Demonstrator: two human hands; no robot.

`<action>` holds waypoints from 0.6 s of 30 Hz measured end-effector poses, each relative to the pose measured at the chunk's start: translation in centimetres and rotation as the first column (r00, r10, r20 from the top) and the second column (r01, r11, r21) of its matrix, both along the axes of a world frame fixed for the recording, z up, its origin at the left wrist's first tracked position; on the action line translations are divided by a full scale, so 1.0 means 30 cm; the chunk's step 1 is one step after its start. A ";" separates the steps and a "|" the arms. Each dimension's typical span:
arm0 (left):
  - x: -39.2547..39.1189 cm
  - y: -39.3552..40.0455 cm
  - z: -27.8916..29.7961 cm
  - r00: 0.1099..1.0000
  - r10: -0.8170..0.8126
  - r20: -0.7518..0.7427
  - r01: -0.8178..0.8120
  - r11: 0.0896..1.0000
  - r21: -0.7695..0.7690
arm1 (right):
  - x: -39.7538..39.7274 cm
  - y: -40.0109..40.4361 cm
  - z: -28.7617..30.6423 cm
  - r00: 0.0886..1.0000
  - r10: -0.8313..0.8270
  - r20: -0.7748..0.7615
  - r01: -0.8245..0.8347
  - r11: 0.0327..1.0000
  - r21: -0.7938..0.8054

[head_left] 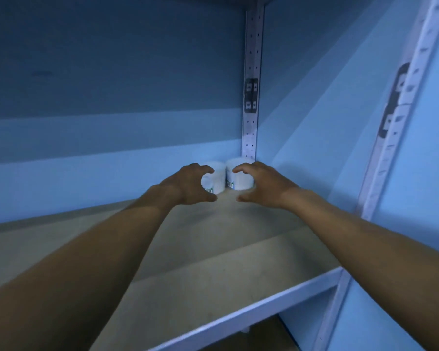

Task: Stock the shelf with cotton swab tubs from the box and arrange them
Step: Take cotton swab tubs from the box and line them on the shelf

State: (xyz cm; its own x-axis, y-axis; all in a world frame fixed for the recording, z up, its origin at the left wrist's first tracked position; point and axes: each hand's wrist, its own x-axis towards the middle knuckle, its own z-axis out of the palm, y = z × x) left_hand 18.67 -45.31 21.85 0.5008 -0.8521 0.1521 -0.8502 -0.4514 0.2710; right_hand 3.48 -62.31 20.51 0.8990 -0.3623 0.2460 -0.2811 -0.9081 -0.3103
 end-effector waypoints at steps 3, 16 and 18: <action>0.011 0.037 0.008 0.999 -0.007 -0.042 0.005 0.999 -0.052 | -0.011 0.036 -0.019 0.998 0.033 0.046 -0.034 0.999 0.009; -0.410 0.443 -0.070 0.976 -0.197 -0.094 0.172 0.960 -0.223 | -0.401 0.402 -0.100 0.968 0.190 0.162 -0.205 0.975 0.084; -0.463 0.503 -0.091 0.968 -0.215 -0.132 0.176 0.949 -0.260 | -0.433 0.460 -0.125 0.967 0.203 0.156 -0.219 0.971 0.100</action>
State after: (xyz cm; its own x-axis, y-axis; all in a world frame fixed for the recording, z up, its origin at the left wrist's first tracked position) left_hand 4.78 -30.22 19.12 0.3625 -0.8820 0.3012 -0.8529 -0.1837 0.4887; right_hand -9.51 -48.50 16.76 0.9165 -0.2016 0.3456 -0.0319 -0.8978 -0.4392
